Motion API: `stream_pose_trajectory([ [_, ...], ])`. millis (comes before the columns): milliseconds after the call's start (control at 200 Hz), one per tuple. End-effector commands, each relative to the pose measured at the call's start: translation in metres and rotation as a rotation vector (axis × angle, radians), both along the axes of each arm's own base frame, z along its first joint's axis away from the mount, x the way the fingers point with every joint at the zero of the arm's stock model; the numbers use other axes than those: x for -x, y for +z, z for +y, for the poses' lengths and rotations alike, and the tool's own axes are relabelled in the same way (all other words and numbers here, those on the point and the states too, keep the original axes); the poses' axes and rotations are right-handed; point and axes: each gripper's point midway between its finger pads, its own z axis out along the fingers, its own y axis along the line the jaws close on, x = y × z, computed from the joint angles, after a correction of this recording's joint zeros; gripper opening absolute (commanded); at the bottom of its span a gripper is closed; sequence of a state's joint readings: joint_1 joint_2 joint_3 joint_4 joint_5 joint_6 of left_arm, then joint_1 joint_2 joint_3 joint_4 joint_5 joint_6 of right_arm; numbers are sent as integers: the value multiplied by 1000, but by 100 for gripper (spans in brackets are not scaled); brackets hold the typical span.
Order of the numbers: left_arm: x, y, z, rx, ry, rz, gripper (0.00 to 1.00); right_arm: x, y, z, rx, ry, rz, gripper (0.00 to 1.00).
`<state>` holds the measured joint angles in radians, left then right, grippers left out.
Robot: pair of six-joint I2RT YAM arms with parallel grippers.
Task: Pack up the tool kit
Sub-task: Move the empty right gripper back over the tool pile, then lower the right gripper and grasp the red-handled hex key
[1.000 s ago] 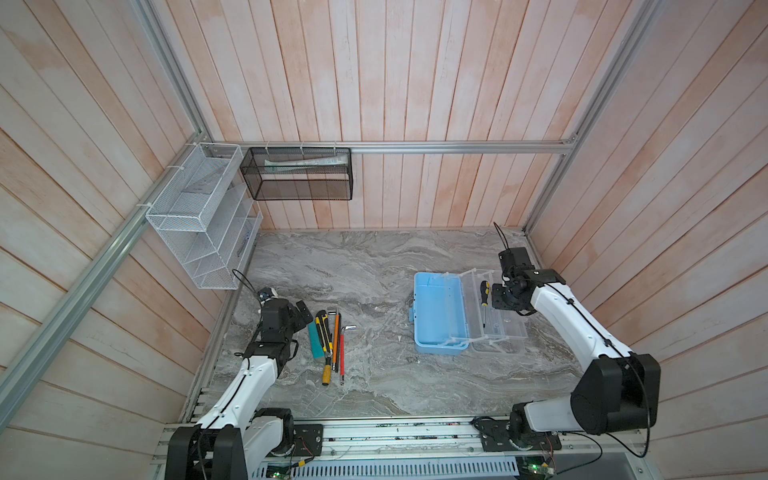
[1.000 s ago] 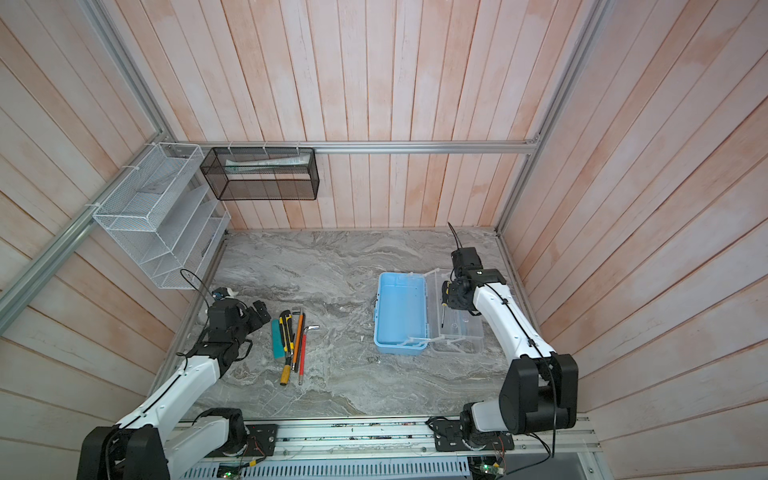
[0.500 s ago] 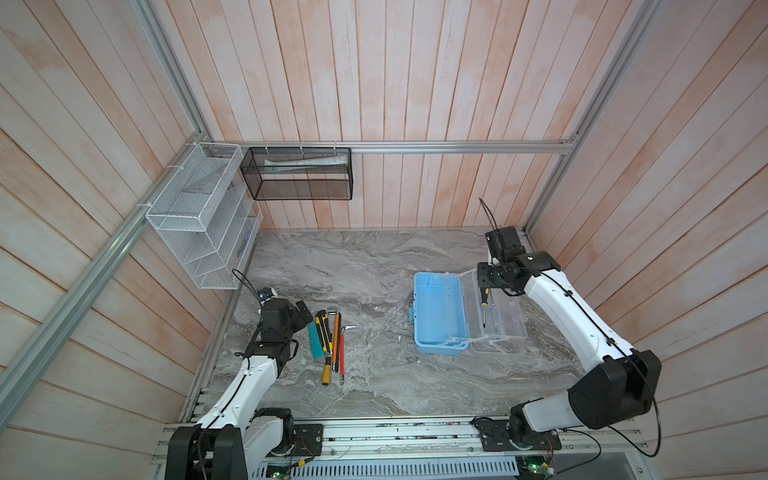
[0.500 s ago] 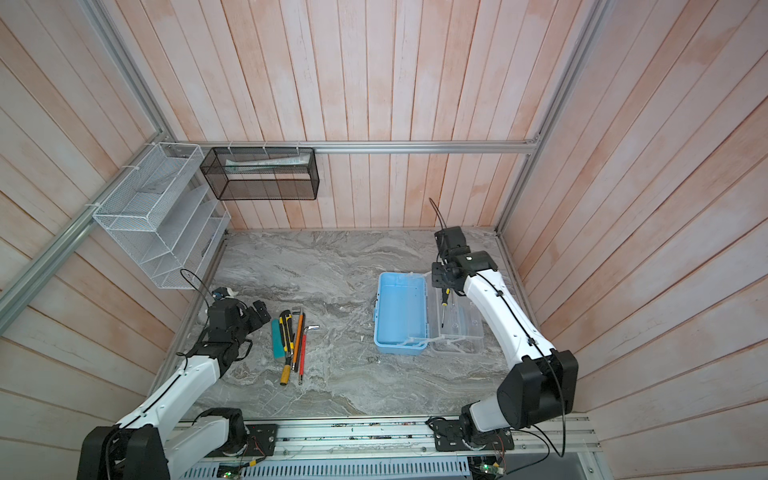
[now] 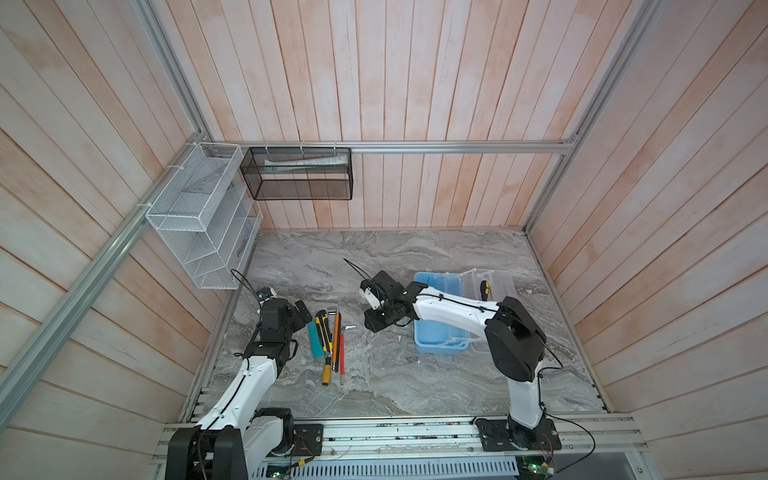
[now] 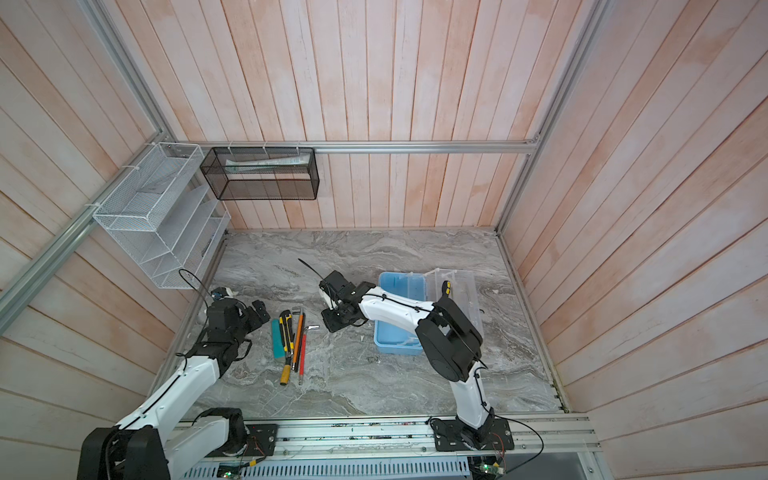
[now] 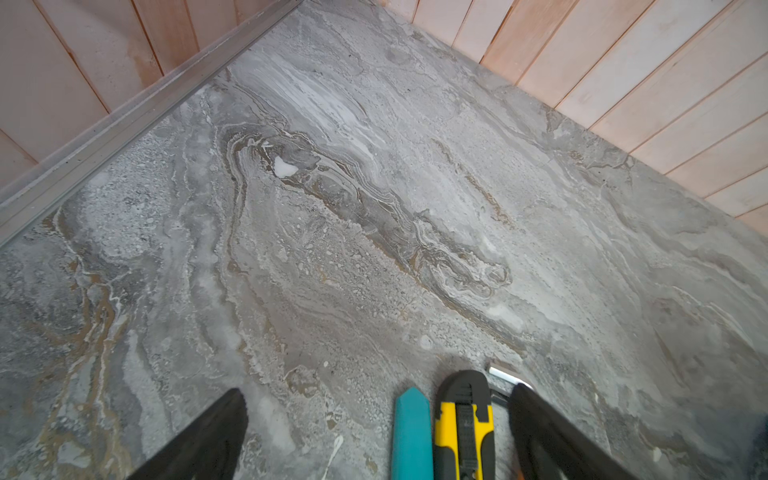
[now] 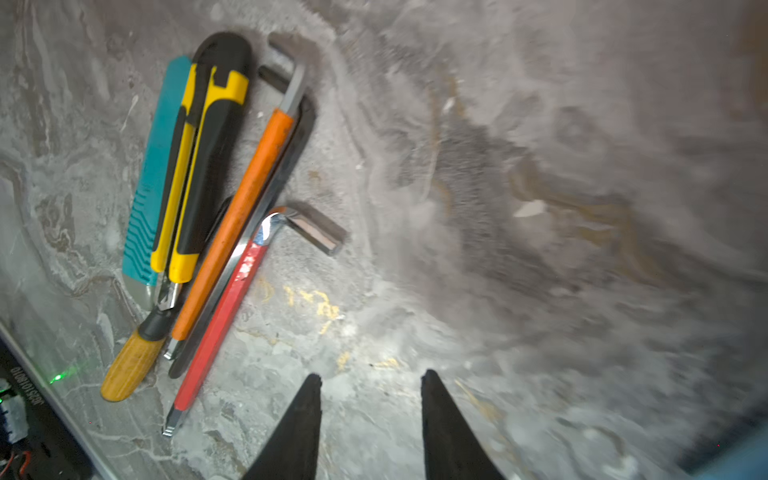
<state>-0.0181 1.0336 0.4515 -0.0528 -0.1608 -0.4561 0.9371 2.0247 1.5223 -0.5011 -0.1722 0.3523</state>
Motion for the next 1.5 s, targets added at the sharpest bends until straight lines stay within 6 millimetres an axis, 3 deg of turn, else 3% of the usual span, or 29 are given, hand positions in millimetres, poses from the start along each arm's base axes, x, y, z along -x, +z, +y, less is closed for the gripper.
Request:
stream_pose_trajectory([
  [0, 4, -2, 2, 11, 13, -4, 100, 13, 22, 39, -103, 63, 24, 38],
  [290, 6, -1, 3, 13, 16, -14, 100, 40, -24, 55, 17, 118, 118, 34],
  [430, 7, 0, 4, 14, 19, -17, 100, 47, -36, 57, 73, 138, 117, 34],
  [1150, 6, 0, 2, 24, 4, -22, 100, 49, -62, 60, 223, 181, 103, 33],
  [1496, 6, 0, 2, 25, 4, -21, 100, 29, -56, 22, 406, 167, -13, 29],
])
